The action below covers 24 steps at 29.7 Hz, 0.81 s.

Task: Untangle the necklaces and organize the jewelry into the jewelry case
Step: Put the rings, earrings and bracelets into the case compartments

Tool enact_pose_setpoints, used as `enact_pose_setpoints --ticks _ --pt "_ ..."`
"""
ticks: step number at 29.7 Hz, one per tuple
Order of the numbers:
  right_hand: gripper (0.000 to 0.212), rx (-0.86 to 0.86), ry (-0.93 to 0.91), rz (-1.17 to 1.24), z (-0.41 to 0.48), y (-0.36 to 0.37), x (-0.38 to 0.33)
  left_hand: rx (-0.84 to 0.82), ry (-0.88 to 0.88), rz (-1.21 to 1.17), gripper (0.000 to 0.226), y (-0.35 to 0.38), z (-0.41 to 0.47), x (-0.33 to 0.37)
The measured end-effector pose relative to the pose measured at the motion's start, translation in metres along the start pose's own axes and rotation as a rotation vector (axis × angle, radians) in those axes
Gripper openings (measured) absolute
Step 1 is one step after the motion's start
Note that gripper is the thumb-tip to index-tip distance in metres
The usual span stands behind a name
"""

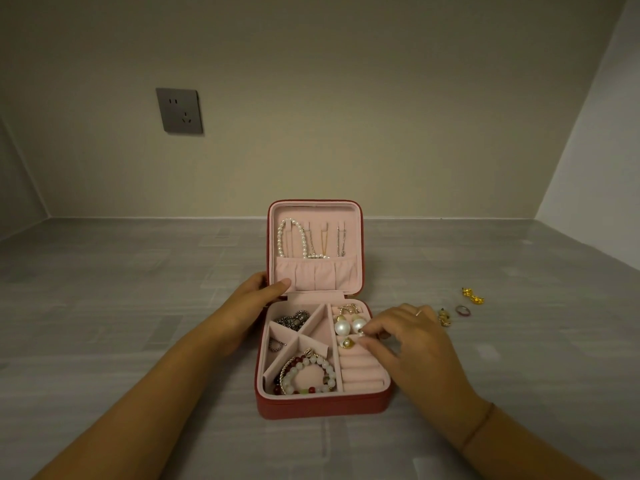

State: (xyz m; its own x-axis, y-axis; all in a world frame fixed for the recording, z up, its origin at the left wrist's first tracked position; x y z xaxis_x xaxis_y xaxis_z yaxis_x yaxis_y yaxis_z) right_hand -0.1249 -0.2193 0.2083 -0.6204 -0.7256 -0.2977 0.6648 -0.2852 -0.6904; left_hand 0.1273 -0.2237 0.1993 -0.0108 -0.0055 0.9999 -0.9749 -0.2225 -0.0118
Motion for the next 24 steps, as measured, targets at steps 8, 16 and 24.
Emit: enact_pose_setpoints --ticks 8,16,24 --pt "0.008 -0.091 -0.066 -0.071 0.006 0.001 0.0 -0.006 0.003 -0.004 0.044 0.002 -0.002 0.001" --pt "0.005 -0.177 -0.085 -0.059 0.001 -0.005 0.002 -0.006 0.001 -0.004 0.045 0.002 -0.003 0.003" --pt "0.017 -0.235 0.105 0.168 0.001 -0.016 0.01 0.0 -0.008 -0.012 0.043 0.0 -0.003 0.0"
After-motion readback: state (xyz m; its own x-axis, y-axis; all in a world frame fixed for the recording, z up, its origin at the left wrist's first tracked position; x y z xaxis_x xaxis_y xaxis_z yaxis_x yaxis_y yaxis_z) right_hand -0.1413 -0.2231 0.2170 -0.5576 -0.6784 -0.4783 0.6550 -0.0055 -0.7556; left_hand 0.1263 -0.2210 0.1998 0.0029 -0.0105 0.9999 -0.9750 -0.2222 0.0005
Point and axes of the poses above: each hand's wrist, its own z-axis towards the middle knuckle, its own y-axis out of the palm, x = y × z, the point moved 1 cm from there along z, towards the middle knuckle, and after that the axes turned 4 degrees about y, right-handed, at the moved point
